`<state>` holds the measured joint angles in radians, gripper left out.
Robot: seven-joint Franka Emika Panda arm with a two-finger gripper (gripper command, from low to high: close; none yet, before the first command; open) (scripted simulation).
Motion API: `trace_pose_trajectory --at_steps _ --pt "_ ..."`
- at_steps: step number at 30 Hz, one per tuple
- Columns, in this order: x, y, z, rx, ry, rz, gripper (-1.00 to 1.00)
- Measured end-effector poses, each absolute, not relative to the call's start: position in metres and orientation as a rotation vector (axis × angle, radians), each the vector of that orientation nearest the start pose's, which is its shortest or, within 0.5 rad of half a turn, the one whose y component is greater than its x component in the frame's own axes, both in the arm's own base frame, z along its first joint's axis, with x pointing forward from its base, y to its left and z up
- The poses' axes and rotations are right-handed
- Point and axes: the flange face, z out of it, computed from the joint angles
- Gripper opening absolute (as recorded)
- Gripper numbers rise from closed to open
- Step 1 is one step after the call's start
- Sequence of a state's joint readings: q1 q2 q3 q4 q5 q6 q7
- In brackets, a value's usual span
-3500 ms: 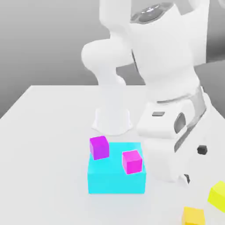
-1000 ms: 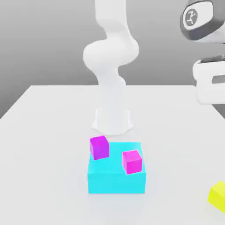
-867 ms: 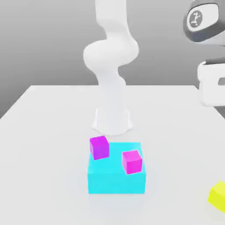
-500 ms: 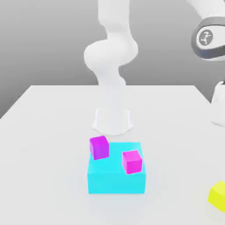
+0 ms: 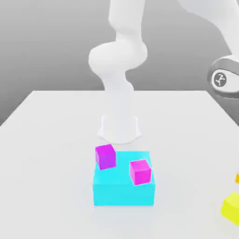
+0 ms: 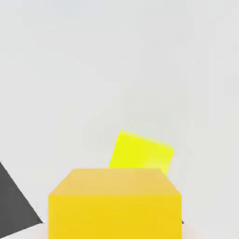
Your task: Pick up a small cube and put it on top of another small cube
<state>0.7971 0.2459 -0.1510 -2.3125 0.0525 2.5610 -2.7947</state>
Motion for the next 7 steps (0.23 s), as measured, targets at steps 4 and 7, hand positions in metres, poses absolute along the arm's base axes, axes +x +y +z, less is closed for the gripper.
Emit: trace_pose_trajectory --at_steps 4,7 --pt "0.420 0.316 0.187 -0.433 3.110 -0.001 1.00" --pt "0.420 0.316 0.187 -0.433 3.110 -0.001 1.00"
